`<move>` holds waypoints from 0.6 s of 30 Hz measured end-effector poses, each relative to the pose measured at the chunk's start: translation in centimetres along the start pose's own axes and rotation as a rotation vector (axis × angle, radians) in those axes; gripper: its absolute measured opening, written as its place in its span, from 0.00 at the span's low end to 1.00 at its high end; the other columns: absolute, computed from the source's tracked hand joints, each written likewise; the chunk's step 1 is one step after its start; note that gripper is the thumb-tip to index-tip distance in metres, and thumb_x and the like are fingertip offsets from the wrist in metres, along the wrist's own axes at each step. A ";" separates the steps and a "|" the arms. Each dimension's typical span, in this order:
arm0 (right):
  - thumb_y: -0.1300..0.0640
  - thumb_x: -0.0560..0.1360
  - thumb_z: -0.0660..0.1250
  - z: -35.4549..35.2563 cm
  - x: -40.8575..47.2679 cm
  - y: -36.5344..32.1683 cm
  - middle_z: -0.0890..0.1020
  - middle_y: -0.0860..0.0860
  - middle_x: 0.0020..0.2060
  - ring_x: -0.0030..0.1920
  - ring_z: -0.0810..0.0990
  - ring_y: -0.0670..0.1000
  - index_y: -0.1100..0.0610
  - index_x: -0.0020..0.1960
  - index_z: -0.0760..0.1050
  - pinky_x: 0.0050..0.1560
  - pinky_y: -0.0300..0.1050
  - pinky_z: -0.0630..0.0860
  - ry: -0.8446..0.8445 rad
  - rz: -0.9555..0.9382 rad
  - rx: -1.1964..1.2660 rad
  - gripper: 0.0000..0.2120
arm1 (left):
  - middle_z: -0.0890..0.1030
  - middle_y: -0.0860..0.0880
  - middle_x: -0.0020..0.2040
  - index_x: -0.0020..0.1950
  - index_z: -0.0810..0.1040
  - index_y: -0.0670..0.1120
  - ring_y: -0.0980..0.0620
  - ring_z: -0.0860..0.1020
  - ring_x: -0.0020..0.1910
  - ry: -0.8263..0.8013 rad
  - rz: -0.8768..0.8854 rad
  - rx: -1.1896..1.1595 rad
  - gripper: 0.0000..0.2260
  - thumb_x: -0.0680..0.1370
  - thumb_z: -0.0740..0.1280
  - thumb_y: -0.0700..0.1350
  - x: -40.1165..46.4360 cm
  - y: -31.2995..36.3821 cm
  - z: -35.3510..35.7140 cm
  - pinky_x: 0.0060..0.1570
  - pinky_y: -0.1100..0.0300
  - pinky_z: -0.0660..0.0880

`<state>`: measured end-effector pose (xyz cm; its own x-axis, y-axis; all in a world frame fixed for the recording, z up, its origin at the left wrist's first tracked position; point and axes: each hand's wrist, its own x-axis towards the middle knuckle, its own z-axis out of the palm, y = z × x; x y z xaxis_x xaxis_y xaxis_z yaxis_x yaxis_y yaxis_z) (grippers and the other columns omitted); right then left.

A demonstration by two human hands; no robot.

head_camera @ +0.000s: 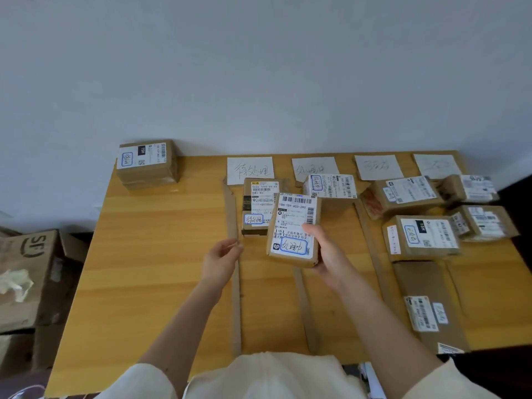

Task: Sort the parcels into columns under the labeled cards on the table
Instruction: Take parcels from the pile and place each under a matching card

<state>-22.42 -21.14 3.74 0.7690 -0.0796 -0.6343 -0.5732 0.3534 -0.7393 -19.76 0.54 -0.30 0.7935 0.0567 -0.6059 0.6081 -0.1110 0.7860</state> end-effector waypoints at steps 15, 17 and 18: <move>0.46 0.72 0.71 -11.9 2.7 1.1 0.86 0.51 0.49 0.48 0.85 0.51 0.53 0.65 0.74 0.39 0.44 0.77 0.335 0.161 -0.110 0.25 | 0.73 0.52 0.67 0.68 0.73 0.54 0.48 0.77 0.58 -0.153 0.145 0.787 0.19 0.76 0.66 0.52 -0.5 -3.8 5.8 0.50 0.55 0.76; 0.47 0.73 0.71 -12.1 3.3 0.8 0.86 0.51 0.49 0.48 0.85 0.50 0.54 0.65 0.74 0.39 0.44 0.77 0.328 0.164 -0.132 0.23 | 0.71 0.50 0.71 0.69 0.72 0.53 0.46 0.71 0.68 -0.209 0.145 0.895 0.22 0.76 0.66 0.52 -0.3 -4.3 6.2 0.63 0.50 0.72; 0.47 0.73 0.70 -12.2 3.7 0.7 0.86 0.51 0.48 0.48 0.84 0.50 0.54 0.64 0.75 0.42 0.46 0.77 0.322 0.167 -0.155 0.22 | 0.70 0.50 0.72 0.70 0.71 0.53 0.47 0.68 0.70 -0.228 0.136 0.946 0.22 0.76 0.66 0.53 -0.2 -4.6 6.4 0.67 0.50 0.68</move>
<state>-23.43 -32.57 -1.96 0.5474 -0.3298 -0.7692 -0.7379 0.2433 -0.6295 -22.86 -5.31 -4.53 0.7715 -0.1972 -0.6049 0.1640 -0.8570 0.4886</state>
